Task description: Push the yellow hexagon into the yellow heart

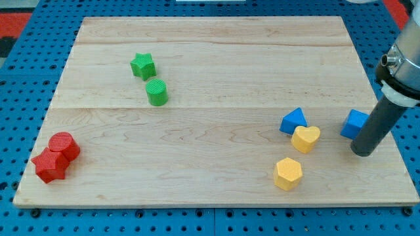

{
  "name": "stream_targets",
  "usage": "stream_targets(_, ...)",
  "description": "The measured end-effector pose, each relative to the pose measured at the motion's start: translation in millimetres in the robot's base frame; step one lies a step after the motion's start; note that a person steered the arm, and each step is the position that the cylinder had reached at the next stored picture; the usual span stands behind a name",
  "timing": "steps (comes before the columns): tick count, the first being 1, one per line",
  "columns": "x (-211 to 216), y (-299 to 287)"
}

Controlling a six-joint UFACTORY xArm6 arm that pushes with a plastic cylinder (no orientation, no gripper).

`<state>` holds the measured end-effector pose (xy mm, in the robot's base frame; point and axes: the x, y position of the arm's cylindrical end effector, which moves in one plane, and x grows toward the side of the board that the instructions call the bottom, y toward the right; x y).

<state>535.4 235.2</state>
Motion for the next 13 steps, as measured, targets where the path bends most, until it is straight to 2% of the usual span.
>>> stream_targets(4,-17.3,-30.9)
stream_targets(7,-70.5,-124.4)
stream_targets(8,-63.7,-152.2)
stream_targets(10,-10.9,-104.4)
stream_targets(11,-6.1,-121.5)
stream_targets(12,-4.7,-173.2)
stream_targets(13,44.1,-183.1)
